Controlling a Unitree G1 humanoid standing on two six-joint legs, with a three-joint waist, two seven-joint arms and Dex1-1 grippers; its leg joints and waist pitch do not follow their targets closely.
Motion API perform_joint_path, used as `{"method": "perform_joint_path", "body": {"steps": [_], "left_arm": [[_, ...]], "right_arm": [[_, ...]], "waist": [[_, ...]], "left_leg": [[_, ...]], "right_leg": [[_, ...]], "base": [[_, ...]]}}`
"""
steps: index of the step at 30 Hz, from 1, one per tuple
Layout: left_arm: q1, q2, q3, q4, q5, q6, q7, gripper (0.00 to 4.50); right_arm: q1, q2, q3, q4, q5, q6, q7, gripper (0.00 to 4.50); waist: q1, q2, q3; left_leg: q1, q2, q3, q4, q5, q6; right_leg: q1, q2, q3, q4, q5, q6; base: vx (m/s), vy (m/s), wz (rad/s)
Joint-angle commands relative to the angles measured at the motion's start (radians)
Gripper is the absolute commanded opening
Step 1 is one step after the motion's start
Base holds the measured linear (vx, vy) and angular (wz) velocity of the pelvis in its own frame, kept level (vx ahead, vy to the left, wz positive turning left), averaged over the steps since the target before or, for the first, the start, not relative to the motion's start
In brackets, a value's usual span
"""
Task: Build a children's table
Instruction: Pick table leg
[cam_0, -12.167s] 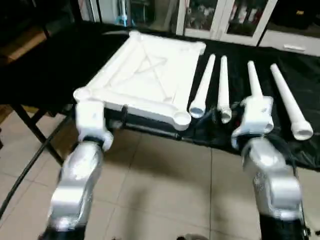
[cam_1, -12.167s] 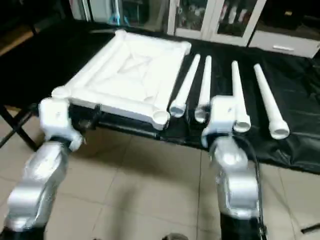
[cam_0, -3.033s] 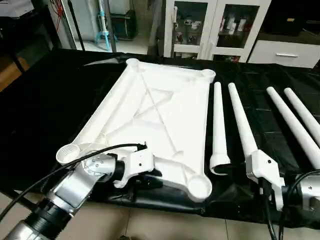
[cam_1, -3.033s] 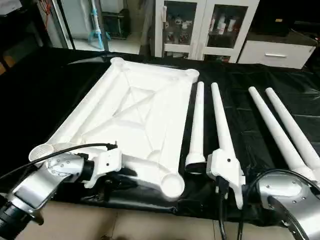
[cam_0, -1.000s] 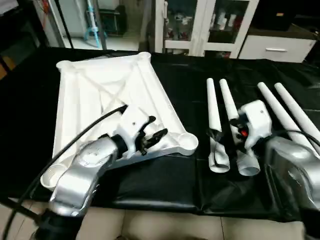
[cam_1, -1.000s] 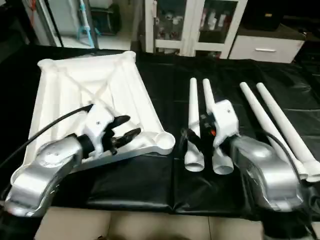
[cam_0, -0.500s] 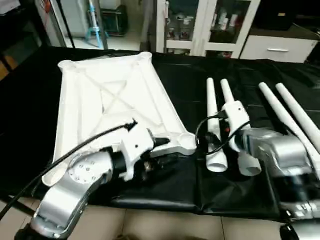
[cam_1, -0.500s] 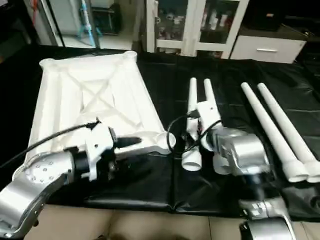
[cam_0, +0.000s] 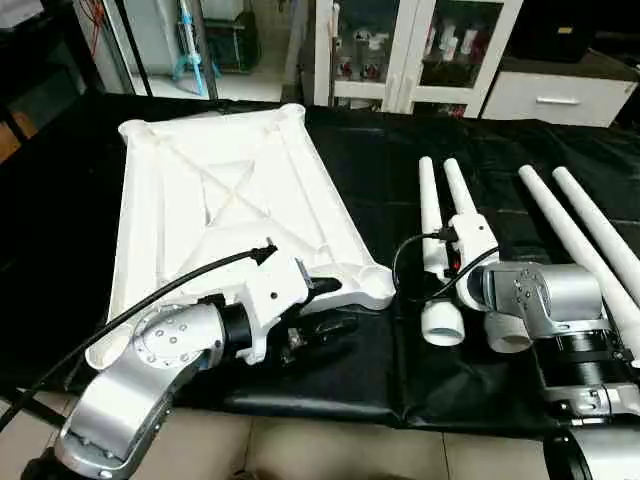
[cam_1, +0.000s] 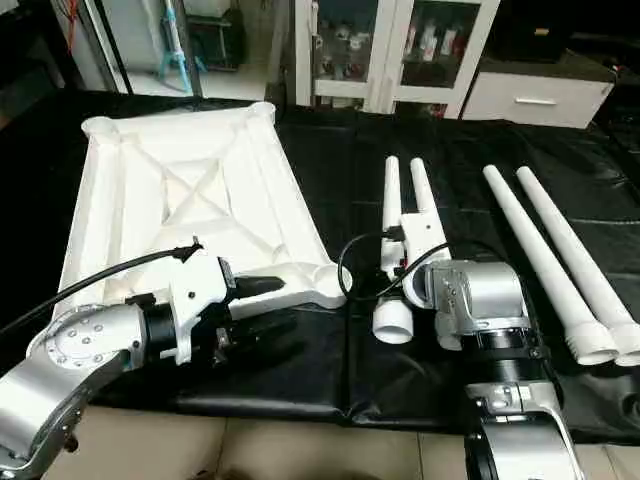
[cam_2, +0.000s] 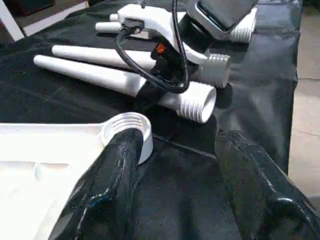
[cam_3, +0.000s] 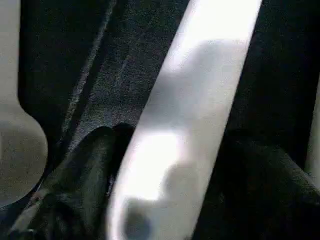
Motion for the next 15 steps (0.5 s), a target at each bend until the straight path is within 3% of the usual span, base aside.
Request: {"method": "perform_joint_path", "body": {"steps": [1, 7, 15], "left_arm": [[-0.009, 0.011, -0.012, -0.022, -0.010, 0.016, -0.009, 2.72], [-0.006, 0.017, -0.011, -0.029, -0.029, 0.028, -0.013, 2.72], [-0.013, 0.027, -0.016, -0.036, -0.021, 0.033, -0.002, 2.72]], "right_arm": [[-0.005, 0.004, -0.018, 0.014, 0.000, 0.005, -0.008, 3.36], [-0.008, 0.009, -0.019, 0.032, -0.010, -0.009, -0.011, 2.93], [-0.010, 0.023, -0.068, 0.014, -0.002, -0.026, -0.047, 2.27]], "waist": [[0.003, 0.005, -0.058], [0.008, 0.006, -0.058], [0.013, 0.005, -0.059]], "left_leg": [[0.015, 0.058, -0.017, -0.082, -0.045, -0.041], [0.015, 0.058, -0.016, -0.083, -0.060, -0.043], [0.014, 0.057, -0.017, -0.083, -0.054, -0.052]], "right_leg": [[0.038, -0.045, 0.041, -0.059, 0.057, -0.258], [0.038, -0.045, 0.042, -0.059, 0.050, -0.257], [0.038, -0.043, 0.041, -0.057, 0.056, -0.247]], "base": [[0.000, 0.000, 0.00], [0.000, 0.000, 0.00], [0.000, 0.000, 0.00]]}}
